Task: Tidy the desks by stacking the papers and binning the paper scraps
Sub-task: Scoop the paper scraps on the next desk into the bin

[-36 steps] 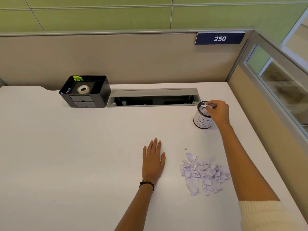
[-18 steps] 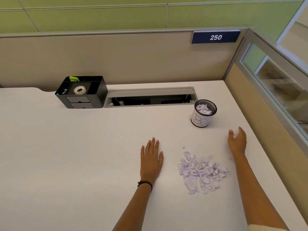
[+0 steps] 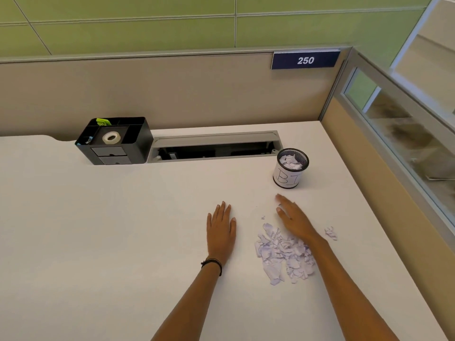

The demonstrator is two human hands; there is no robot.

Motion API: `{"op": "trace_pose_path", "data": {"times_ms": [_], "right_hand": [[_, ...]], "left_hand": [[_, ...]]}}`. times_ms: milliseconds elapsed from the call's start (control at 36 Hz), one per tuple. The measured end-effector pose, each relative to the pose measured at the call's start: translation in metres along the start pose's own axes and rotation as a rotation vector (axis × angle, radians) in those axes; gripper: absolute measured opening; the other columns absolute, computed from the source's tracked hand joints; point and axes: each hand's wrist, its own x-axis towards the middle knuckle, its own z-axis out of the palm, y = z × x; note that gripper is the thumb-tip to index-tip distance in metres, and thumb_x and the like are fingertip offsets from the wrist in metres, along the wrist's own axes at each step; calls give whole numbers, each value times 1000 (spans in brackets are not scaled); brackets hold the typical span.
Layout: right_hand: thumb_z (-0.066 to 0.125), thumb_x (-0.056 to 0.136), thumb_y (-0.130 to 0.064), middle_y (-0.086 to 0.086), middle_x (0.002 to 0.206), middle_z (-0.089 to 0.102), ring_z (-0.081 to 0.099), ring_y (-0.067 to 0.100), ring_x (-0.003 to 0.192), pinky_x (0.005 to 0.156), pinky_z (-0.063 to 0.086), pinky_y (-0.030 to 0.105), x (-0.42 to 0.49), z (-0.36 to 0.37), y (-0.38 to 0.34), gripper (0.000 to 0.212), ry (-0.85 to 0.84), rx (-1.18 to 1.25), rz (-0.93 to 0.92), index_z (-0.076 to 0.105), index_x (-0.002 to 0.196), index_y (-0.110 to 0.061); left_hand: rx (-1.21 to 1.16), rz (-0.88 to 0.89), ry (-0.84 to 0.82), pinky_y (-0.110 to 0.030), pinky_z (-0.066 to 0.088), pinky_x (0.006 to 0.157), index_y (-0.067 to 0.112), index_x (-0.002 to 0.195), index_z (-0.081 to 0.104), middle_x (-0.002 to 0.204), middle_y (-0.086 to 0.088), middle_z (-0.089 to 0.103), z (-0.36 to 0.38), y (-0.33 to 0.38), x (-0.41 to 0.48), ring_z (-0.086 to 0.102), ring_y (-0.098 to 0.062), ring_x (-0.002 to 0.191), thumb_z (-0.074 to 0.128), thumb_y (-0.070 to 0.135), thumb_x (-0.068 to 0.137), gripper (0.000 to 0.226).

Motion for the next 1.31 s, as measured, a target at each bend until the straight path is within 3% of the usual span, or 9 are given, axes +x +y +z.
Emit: {"op": "trace_pose_path", "data": {"times_ms": [194, 361, 444, 556, 694, 833, 1000, 1111, 1306], "right_hand": [[33, 101, -23, -11, 149, 27, 20, -2, 136, 115, 10, 20, -21, 1, -12, 43, -198, -38, -161, 31, 144, -20], [28, 99, -45, -17, 134, 51, 46, 0, 122, 108, 34, 28, -45, -8, -14, 39, -244, 46, -76, 48, 132, -37], [19, 97, -52, -14, 133, 53, 45, 3, 124, 115, 21, 34, -52, -18, -8, 50, -104, 56, -71, 54, 128, -34], [26, 95, -41, 10, 144, 41, 36, 22, 135, 115, 14, 44, -57, -27, 23, 53, 353, -98, 108, 53, 129, -11], [37, 98, -32, 13, 156, 13, 11, 25, 144, 118, 11, 37, -70, -21, 44, 56, 316, -34, 362, 24, 145, -5], [32, 98, -36, 2, 157, 9, 6, 14, 145, 116, 7, 28, -71, -14, 38, 59, 228, 13, 299, 13, 148, -12], [30, 99, -37, -10, 154, 13, 9, 4, 142, 114, 7, 21, -66, -7, 17, 54, 23, 55, 123, 16, 148, -20], [37, 99, -33, -3, 146, 38, 34, 7, 134, 108, 22, 19, -48, -25, -4, 44, -163, 187, 76, 40, 140, -18], [44, 98, -23, 4, 145, 41, 36, 18, 135, 107, 23, 24, 12, -40, -20, 35, -31, 25, -21, 53, 130, -11]], "left_hand": [[-257, 60, -294, -23, -2, 113, 17, 149, 20, 155, -1, 21, 7, 47, 34, 13, -13, 144, 27, 34, 102, 50], [-339, 43, -487, -30, 1, 116, 17, 148, 23, 155, -4, 22, 16, 74, 50, 12, -15, 144, 31, 35, 102, 50], [-320, 73, -559, -29, 2, 115, 18, 148, 22, 155, -1, 20, 17, 83, 46, 10, -14, 144, 33, 35, 102, 51], [-268, 187, -592, -25, 10, 114, 19, 148, 24, 155, 2, 22, 15, 81, 29, 16, -11, 143, 35, 34, 101, 51], [-374, 169, -649, -26, 23, 113, 27, 138, 45, 145, 12, 40, 6, 66, 12, 33, -3, 134, 41, 38, 99, 40], [-551, 62, -560, -29, 36, 109, 28, 128, 57, 129, 16, 57, -9, 46, 0, 49, 3, 121, 49, 40, 95, 36], [-385, 198, -274, -21, 19, 115, 33, 144, 31, 147, 21, 33, -9, 17, -21, 25, 9, 135, 46, 40, 96, 51], [-380, 173, -186, -13, 10, 113, 33, 147, 23, 152, 21, 21, -6, 15, -23, 13, 8, 139, 43, 42, 97, 55], [-258, 177, -193, -4, -1, 108, 30, 148, 20, 148, 23, 14, -6, 19, -27, 8, 9, 135, 42, 44, 96, 58]]}}
